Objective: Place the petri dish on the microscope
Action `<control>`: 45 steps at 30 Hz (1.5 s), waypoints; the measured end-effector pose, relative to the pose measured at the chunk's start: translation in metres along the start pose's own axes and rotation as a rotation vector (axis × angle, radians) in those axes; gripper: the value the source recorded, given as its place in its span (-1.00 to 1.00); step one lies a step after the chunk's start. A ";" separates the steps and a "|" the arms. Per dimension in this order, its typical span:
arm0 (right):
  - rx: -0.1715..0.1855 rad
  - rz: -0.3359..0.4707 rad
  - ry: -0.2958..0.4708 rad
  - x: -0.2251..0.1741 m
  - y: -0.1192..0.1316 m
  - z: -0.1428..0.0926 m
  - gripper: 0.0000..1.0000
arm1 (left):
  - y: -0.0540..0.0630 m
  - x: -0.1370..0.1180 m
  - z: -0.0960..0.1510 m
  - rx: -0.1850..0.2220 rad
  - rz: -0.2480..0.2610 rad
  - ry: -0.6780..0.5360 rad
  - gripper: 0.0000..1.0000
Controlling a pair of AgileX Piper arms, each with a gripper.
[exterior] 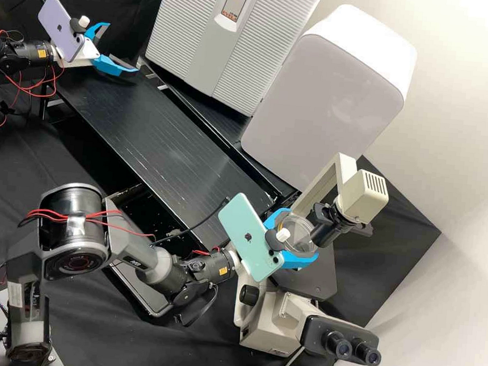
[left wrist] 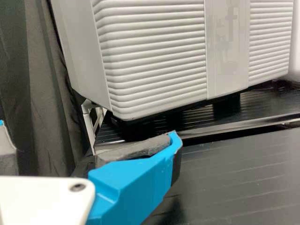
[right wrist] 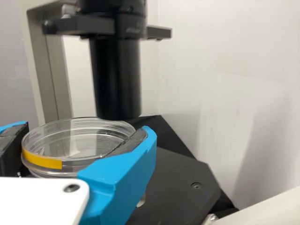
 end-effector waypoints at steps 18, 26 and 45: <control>-0.047 -0.085 -0.061 0.015 -0.045 0.017 -1.00 | 0.000 0.000 0.000 0.000 0.000 0.000 1.00; -0.051 -0.064 -0.080 0.014 -0.038 0.023 -1.00 | 0.000 0.000 0.000 0.000 0.000 0.000 1.00; 0.007 0.055 -0.049 -0.001 0.011 0.016 -1.00 | 0.000 0.000 0.000 0.000 0.000 0.000 1.00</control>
